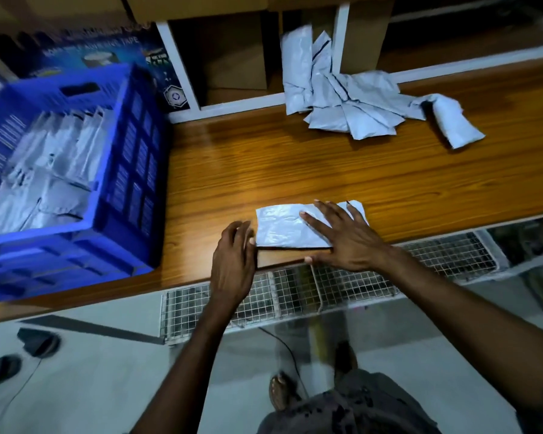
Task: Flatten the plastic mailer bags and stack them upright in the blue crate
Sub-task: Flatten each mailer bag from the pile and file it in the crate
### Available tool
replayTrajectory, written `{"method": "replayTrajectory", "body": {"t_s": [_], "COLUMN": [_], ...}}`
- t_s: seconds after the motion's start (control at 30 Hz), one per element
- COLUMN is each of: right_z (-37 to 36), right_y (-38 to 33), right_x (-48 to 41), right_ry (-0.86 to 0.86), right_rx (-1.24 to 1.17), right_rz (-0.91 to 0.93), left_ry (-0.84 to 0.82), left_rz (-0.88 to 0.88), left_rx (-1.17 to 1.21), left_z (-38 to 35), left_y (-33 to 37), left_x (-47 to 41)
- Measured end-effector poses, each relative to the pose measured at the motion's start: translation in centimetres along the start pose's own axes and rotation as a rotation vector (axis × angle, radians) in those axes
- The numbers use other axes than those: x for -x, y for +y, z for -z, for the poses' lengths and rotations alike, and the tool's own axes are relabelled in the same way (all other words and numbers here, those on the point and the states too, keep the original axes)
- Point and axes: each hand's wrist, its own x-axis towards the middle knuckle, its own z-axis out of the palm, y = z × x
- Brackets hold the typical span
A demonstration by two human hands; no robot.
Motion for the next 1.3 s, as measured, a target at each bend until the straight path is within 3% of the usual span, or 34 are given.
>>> {"method": "replayTrajectory", "body": {"t_s": [0.2, 0.43, 0.63, 0.83, 0.93, 1.07, 1.2, 1.3], "right_z": [-1.6, 0.5, 6.8, 14.1, 17.1, 20.5, 22.5, 23.2], "right_y": [-3.2, -7.6, -12.4, -19.5, -24.3, -31.7, -38.3, -41.4], "right_x": [4.2, 7.7, 6.9, 3.1, -0.6, -6.5, -13.4, -18.4], "right_ry": [0.116, 0.316, 0.493, 0.693, 0.723, 0.646, 0.505, 0.329], "right_rx": [0.143, 0.027, -0.067, -0.072, -0.053, -0.046, -0.166, -0.304], "right_rz": [-0.023, -0.035, 0.015, 0.100, 0.105, 0.099, 0.054, -0.106], "left_ry": [0.089, 0.367, 0.648, 0.829, 0.806, 0.642, 0.482, 0.330], "left_rz": [0.048, 0.060, 0.065, 0.083, 0.116, 0.113, 0.145, 0.160], "left_rx": [0.058, 0.000, -0.041, -0.033, -0.072, -0.184, -0.293, -0.390], "left_z": [2.4, 7.6, 14.8, 23.8, 27.9, 32.7, 36.4, 38.7], "left_y": [0.3, 2.8, 3.3, -1.2, -5.7, -13.1, -19.1, -22.5], "left_x": [3.3, 5.8, 6.4, 4.1, 2.4, 0.2, -2.1, -4.5]}}
